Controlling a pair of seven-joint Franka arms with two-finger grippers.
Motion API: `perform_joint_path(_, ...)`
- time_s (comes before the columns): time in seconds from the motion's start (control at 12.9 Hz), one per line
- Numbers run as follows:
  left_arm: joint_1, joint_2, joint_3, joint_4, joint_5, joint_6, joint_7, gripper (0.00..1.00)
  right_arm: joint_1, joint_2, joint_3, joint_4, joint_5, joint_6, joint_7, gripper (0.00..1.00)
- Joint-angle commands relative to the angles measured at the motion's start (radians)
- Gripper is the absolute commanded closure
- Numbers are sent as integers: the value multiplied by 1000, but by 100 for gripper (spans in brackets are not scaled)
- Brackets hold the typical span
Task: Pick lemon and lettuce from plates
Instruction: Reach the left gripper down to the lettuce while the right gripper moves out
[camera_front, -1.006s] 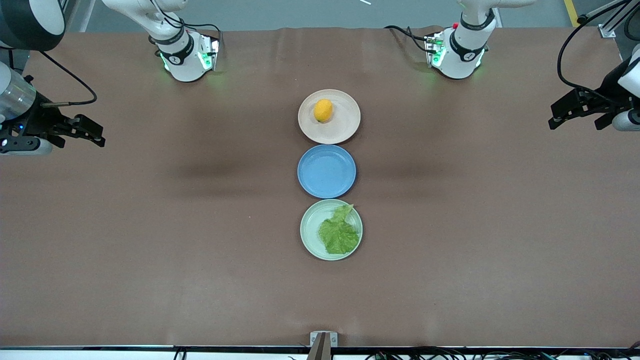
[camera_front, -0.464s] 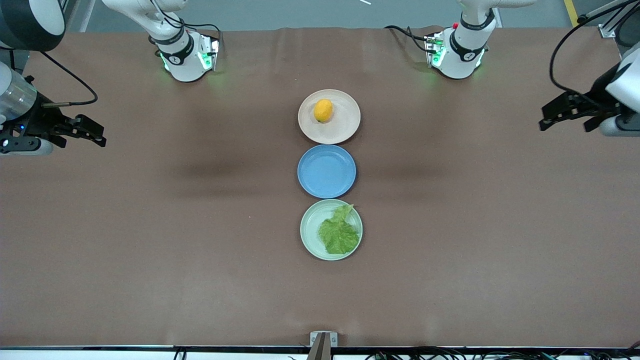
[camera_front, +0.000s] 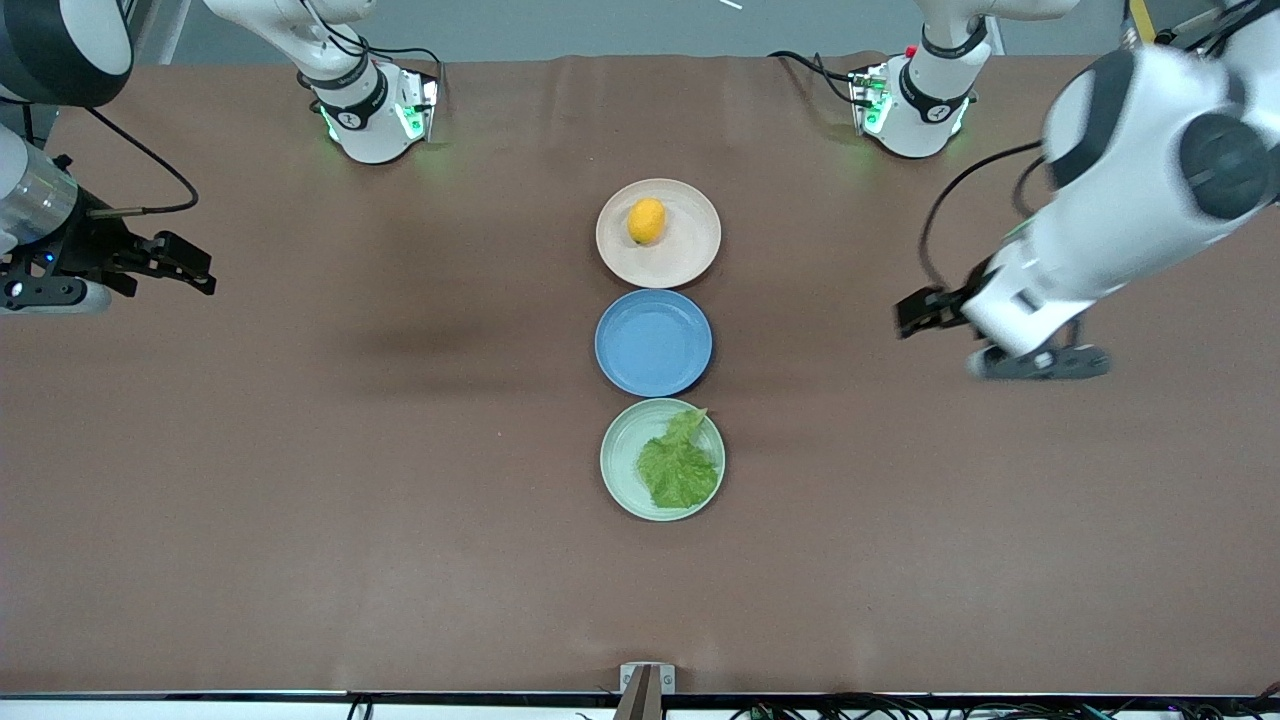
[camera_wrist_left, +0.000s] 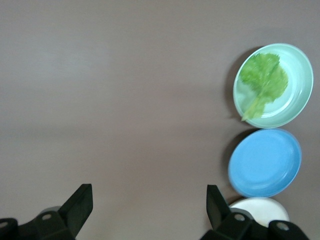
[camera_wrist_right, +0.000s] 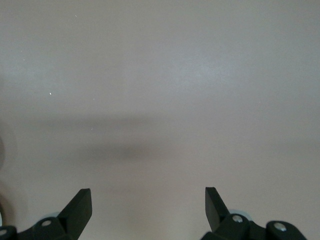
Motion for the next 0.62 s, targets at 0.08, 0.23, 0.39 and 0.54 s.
perform_joint_path(0.08,-116,265,6,172,-4,151,-230,0,-23,34,12,30,11,18,-2,0)
perform_joint_path(0.23,-160,347,3,187,-5,312,-392,0,-19,109,12,59,8,20,-4,0)
perform_joint_path(0.39,-197,413,3,196,-7,473,-559,0,21,138,25,58,13,-47,15,0)
perform_joint_path(0.54,-231,463,3,196,-8,601,-705,0,110,114,34,18,24,-55,234,0)
